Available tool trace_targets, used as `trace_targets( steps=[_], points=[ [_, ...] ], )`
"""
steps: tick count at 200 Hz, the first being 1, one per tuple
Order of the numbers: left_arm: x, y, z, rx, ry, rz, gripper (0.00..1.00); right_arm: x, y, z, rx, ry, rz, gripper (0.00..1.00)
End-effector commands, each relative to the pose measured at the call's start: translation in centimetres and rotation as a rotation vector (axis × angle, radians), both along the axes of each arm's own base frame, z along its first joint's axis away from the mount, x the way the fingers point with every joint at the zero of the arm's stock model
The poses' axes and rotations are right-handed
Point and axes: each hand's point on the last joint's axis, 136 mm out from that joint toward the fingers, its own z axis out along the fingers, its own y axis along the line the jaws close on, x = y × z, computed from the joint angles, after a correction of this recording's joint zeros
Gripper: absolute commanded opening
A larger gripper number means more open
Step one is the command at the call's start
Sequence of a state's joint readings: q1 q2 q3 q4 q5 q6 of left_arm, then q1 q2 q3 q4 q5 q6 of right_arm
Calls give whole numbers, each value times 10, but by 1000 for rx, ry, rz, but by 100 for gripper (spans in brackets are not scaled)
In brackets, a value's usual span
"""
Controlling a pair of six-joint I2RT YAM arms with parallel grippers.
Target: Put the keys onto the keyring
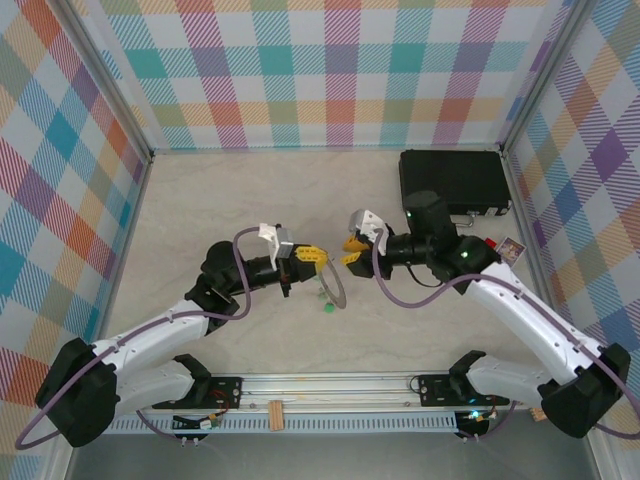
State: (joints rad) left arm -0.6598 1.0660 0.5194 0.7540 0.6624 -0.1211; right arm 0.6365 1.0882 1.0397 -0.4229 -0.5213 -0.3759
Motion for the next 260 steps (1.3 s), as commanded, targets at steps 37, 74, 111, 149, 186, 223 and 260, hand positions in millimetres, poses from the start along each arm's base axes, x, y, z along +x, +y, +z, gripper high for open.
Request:
trace_targets(
  steps=[37, 74, 111, 149, 186, 223, 260],
  points=[
    [-2, 11, 60, -273, -62, 10, 0, 15, -4, 14, 206, -28, -161, 31],
    [8, 9, 75, -381, -20, 3, 0, 21, -3, 26, 314, 19, -211, 30],
    [11, 3, 80, -390, -16, -2, 0, 22, 0, 42, 417, 33, -210, 31],
    [14, 4, 84, -404, -10, 8, 0, 21, 5, 44, 443, 53, -182, 32],
    [13, 2, 85, -405, 0, -8, 0, 13, 8, 53, 503, 58, -128, 31],
    [10, 2, 86, -406, 9, -24, 0, 13, 11, 60, 536, 109, -97, 38],
    [8, 3, 88, -408, 8, -31, 0, 18, 14, 62, 546, 150, -76, 37]
  ],
)
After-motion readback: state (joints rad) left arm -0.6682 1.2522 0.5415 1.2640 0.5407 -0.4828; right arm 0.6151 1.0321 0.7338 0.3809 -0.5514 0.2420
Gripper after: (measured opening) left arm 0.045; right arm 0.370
